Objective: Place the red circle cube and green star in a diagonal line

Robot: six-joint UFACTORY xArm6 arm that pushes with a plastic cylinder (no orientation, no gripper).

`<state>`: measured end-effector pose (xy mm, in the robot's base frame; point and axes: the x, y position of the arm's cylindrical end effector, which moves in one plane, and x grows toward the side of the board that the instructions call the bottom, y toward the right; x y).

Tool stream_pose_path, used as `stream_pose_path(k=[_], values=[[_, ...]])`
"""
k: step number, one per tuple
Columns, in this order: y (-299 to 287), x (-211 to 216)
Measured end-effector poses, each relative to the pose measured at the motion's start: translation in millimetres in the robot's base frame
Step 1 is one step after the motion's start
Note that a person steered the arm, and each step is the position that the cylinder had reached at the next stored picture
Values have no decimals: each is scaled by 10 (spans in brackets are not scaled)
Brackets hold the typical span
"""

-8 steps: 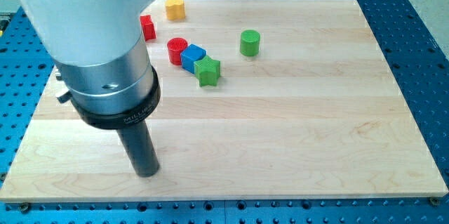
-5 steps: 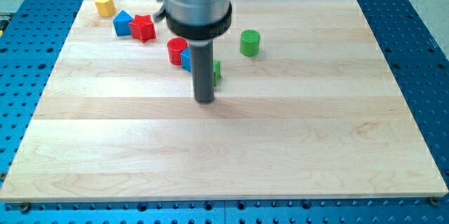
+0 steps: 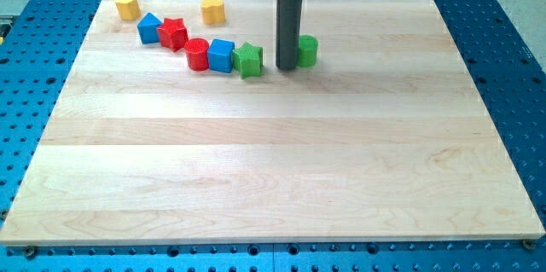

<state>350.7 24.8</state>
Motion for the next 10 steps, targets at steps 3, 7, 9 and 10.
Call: stream_pose_path(k=[3,7,9,10], values=[[-1105,123],[-1136,199],[-739,680],[-1240,984]])
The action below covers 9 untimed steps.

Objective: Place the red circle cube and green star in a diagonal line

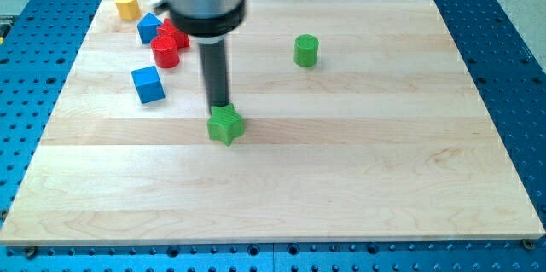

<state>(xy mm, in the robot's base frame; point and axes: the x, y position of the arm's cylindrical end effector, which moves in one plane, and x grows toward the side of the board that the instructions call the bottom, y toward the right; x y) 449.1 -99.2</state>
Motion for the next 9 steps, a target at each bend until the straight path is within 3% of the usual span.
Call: stream_pose_path(k=[1,2,3,4,5,7,8,9], values=[[823,3],[635,205],[1273,333],[1098,519],[531,636],[-701,462],[-474,222],[-676,77]])
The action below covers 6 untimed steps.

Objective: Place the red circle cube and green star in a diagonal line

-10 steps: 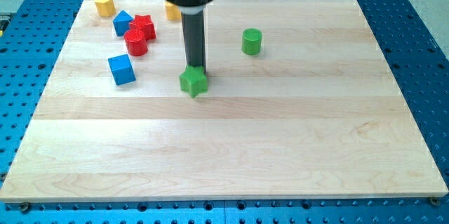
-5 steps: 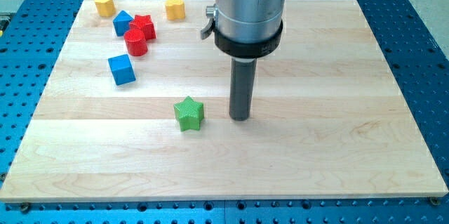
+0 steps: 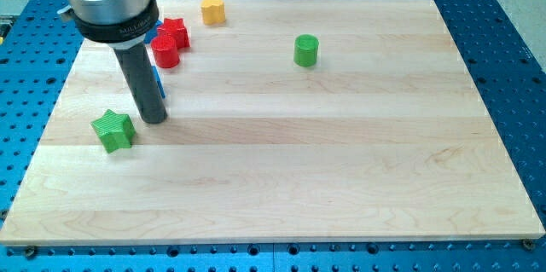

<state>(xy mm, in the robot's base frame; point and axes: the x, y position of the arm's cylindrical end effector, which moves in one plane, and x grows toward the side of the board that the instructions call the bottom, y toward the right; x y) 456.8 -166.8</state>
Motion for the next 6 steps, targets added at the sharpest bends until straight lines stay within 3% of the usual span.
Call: stream_pose_path(k=[1,2,4,6], values=[[-706,-291],[-701,-824],[-346,-1162],[-45,-1223]])
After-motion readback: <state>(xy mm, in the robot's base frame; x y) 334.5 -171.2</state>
